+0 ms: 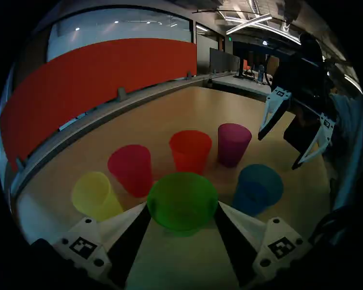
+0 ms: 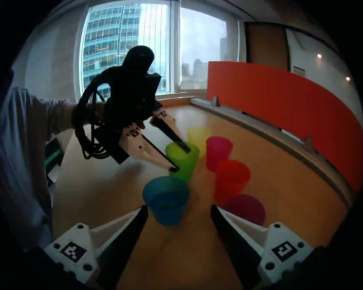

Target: Pour water

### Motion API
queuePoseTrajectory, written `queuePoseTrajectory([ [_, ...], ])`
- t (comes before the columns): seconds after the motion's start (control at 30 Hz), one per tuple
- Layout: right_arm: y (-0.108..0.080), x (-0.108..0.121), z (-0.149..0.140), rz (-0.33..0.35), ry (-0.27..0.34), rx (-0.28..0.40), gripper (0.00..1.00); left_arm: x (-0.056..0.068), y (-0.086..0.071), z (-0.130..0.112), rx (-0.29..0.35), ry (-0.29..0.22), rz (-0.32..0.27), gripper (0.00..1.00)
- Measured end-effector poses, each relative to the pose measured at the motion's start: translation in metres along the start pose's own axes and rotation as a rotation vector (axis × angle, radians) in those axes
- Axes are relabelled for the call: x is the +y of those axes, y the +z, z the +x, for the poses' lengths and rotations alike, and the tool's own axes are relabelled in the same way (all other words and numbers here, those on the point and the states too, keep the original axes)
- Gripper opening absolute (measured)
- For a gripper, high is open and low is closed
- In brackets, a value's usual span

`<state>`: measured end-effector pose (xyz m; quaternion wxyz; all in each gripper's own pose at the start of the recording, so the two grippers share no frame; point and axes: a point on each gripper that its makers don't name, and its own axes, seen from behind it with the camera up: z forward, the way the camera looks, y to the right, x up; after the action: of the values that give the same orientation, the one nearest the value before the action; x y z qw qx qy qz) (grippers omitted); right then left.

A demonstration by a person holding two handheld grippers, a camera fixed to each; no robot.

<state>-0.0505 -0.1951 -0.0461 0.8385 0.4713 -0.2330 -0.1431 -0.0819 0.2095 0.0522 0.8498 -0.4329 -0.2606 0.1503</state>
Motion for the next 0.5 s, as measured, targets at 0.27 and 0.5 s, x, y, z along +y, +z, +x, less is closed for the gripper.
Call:
queuePoseTrajectory([
  [0.27,0.011,-0.006,0.001,0.013,-0.012,-0.005,1.0,-0.008,-0.015,0.01,0.038,-0.003,0.03,0.87],
  [0.5,0.024,-0.012,0.003,0.026,-0.019,-0.008,1.0,-0.011,-0.031,0.023,0.081,-0.003,0.053,0.87],
])
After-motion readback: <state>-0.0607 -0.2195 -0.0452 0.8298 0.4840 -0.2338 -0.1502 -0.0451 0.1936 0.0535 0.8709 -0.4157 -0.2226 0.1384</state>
